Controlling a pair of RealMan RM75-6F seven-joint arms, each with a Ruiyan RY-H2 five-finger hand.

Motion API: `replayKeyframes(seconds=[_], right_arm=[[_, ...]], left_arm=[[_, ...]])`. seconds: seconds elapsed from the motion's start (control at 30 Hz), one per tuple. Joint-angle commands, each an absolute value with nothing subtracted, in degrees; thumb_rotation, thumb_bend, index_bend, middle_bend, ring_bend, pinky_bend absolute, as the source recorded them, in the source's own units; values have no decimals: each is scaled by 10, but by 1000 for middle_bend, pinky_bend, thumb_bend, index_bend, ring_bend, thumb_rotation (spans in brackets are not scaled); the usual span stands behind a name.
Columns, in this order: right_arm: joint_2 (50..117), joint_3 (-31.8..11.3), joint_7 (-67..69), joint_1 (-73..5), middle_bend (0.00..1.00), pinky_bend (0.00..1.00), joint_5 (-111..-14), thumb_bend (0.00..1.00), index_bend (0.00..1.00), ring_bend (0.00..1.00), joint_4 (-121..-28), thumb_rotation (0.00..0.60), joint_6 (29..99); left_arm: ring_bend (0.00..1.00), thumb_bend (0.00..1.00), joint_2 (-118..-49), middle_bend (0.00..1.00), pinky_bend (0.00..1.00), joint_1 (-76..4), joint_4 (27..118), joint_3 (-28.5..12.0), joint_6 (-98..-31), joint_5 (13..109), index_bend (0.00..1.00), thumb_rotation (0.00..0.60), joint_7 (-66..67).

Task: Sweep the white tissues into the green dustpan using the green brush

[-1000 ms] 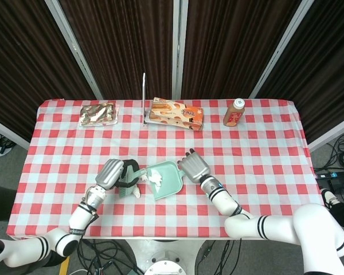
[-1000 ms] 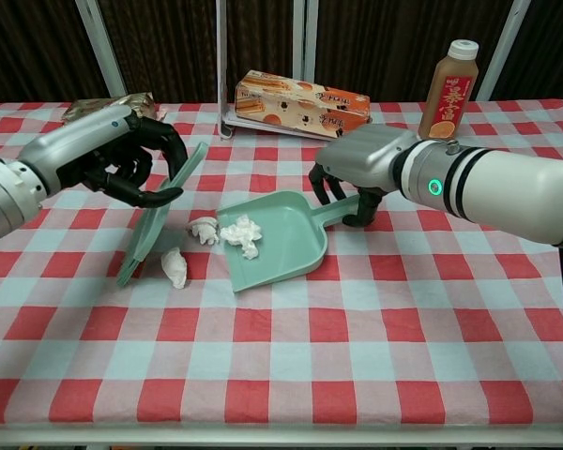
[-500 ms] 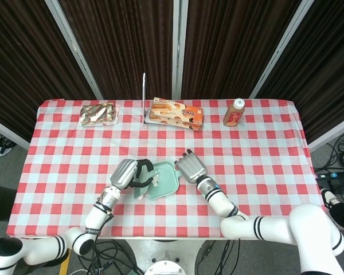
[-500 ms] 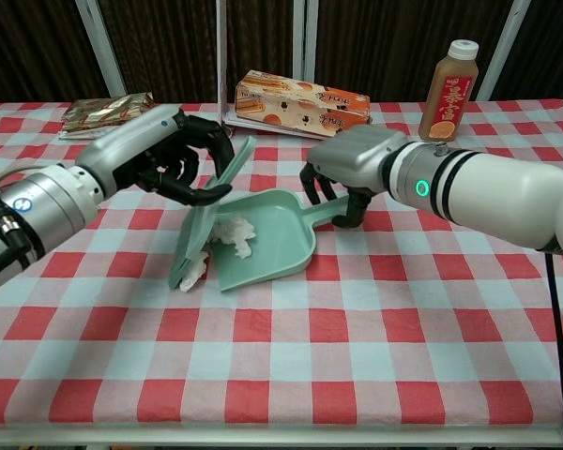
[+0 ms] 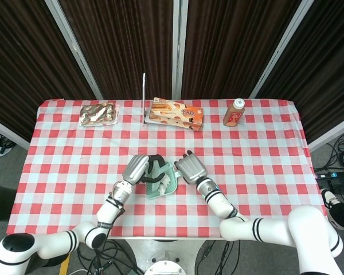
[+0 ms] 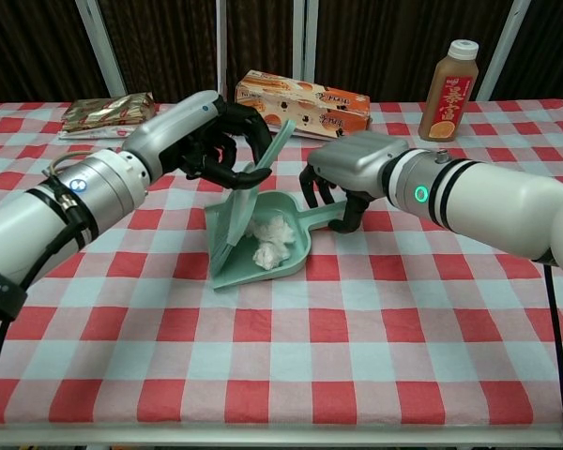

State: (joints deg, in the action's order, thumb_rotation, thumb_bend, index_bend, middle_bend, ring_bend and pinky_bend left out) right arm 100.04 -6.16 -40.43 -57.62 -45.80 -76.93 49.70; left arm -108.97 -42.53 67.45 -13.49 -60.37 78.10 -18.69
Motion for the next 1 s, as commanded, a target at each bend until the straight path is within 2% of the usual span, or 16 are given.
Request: replayKeyframes(seconds=[0.03, 0.27, 0.7, 0.9, 1.0], right_arm=[[1002, -63, -400, -574, 586, 211, -460, 345, 680, 294, -769, 600, 497], [999, -64, -397, -572, 586, 211, -463, 357, 680, 296, -768, 600, 497], [989, -62, -391, -559, 586, 207, -472, 356, 680, 293, -778, 600, 509], [969, -55, -397, -546, 569, 189, -469, 353, 598, 281, -797, 600, 523], [963, -52, -404, -541, 530, 178, -462, 339, 503, 261, -803, 600, 530]], left_arm=[[722, 384, -1096, 540, 902, -432, 670, -142, -600, 778, 524, 600, -191], [717, 384, -1075, 540, 902, -424, 680, -140, -626, 792, 525, 600, -175], [714, 384, -956, 540, 902, -367, 724, -102, -675, 818, 525, 600, -136], [706, 383, -892, 537, 901, -356, 712, -69, -643, 815, 522, 600, -43], [703, 383, -878, 534, 901, -355, 702, -54, -621, 807, 519, 600, 17]])
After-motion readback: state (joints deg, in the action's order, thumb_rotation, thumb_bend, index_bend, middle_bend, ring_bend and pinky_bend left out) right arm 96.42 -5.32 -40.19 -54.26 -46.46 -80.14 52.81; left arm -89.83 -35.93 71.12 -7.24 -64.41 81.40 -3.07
